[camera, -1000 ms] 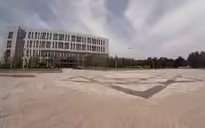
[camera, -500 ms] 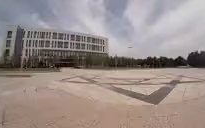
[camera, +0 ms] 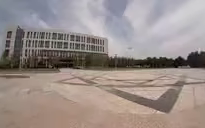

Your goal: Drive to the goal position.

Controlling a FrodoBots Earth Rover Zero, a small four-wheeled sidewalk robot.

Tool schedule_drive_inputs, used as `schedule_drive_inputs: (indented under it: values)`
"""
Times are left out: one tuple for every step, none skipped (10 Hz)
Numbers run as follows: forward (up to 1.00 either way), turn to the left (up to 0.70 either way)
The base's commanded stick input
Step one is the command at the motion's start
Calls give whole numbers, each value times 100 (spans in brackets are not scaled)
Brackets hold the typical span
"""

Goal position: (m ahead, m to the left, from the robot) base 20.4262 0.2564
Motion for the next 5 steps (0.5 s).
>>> schedule_drive_inputs:
  values:
    - [70, 35]
    - [70, 35]
    - [70, 35]
    - [70, 19]
    - [70, 0]
